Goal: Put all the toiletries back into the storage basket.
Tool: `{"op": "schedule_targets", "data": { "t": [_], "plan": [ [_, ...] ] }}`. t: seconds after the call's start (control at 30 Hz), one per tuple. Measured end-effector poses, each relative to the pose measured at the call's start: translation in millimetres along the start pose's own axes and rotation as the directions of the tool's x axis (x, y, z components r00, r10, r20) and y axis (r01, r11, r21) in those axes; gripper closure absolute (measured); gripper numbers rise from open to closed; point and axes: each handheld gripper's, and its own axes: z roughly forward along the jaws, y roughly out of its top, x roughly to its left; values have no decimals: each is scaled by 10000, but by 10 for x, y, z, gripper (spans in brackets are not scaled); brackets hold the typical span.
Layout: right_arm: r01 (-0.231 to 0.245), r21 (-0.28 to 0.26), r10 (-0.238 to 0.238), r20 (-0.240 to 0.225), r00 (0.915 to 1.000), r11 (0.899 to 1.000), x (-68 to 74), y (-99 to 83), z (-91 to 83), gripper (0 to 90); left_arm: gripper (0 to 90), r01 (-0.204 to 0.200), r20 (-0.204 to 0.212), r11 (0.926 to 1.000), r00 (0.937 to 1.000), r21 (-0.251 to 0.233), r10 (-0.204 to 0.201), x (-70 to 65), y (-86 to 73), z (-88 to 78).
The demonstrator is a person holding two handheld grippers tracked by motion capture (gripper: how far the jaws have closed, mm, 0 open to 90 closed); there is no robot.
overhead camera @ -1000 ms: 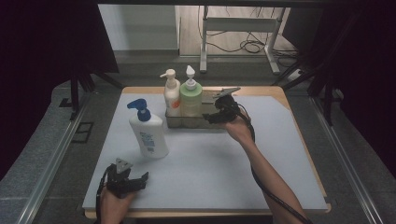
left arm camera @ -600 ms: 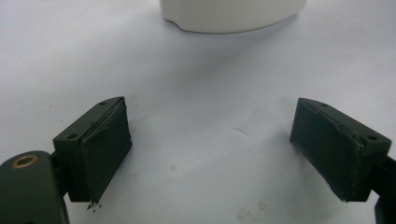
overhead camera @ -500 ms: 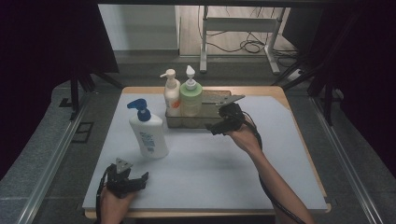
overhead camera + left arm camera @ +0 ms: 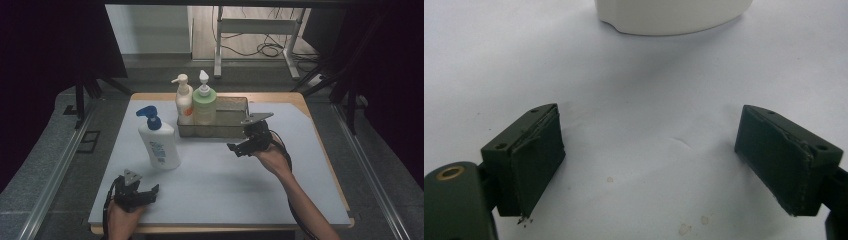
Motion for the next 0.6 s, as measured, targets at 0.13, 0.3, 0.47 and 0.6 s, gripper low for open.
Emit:
{"op": "schedule_targets", "data": {
  "t": [0.13, 0.3, 0.47, 0.6],
  "plan": [
    [-71, -96, 70, -71, 10000, 9999, 15, -82, -57, 0, 117, 2, 1, 10000, 10000, 0, -2, 0, 0, 0],
    [-35, -142, 34, -75, 10000, 9999, 51, -168, -126, 0, 117, -6, 4, 10000, 10000, 15, 6, 1, 0, -1],
    [-5, -155, 5, -4, 10000, 9999, 80, -281, -188, 0, 118, -1, 9, 10000, 10000, 20, 1, 1, 1, -1],
    [-33, -139, 33, 61, 10000, 9999, 87, -380, -230, 0, 118, -5, 7, 10000, 10000, 25, 5, 2, 1, -1]
  ]
}}
